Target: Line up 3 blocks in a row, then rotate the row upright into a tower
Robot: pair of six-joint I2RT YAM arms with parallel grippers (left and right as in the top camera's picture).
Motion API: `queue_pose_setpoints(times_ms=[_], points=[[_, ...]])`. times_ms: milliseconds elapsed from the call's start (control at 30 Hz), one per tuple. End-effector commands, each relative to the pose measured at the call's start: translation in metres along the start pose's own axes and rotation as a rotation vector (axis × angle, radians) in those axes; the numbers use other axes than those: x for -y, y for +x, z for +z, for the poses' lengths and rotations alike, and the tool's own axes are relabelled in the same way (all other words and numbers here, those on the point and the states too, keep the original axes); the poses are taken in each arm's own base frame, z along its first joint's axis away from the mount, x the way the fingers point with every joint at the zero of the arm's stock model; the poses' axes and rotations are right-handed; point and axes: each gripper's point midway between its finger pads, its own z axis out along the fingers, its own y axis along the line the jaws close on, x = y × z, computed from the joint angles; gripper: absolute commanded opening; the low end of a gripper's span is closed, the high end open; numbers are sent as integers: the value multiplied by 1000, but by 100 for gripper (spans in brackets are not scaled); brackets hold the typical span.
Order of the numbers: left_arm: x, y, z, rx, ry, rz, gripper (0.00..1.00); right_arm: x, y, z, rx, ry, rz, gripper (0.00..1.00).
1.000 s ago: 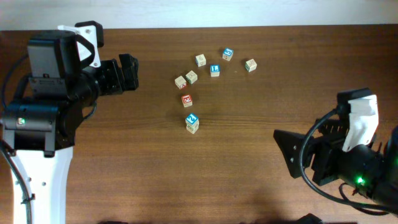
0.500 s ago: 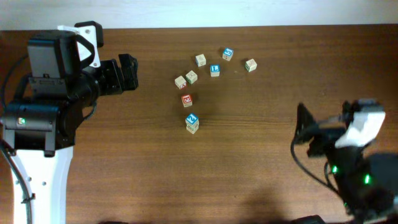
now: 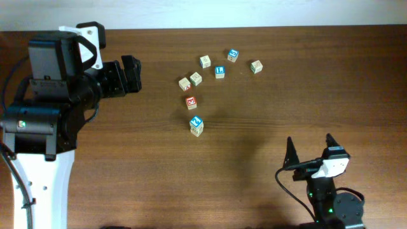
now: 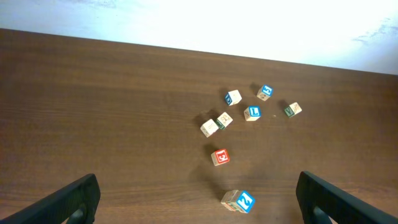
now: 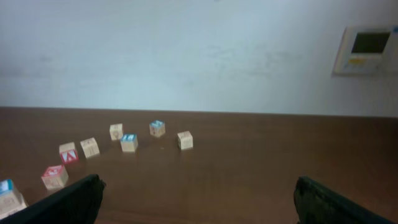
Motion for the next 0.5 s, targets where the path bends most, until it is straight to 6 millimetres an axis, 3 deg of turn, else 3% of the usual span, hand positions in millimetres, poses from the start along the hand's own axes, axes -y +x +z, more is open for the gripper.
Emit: queue_pose_setpoints(times_ms=[0, 167, 467], points=[[-2, -3, -7, 21, -9, 11, 99, 0, 21, 4, -14, -6, -7, 98], [-2, -3, -7, 21, -9, 11, 99, -1, 58, 9, -86, -14, -7, 98], [-2, -3, -7, 21, -9, 11, 99, -2, 55, 11, -52, -18, -7, 98]])
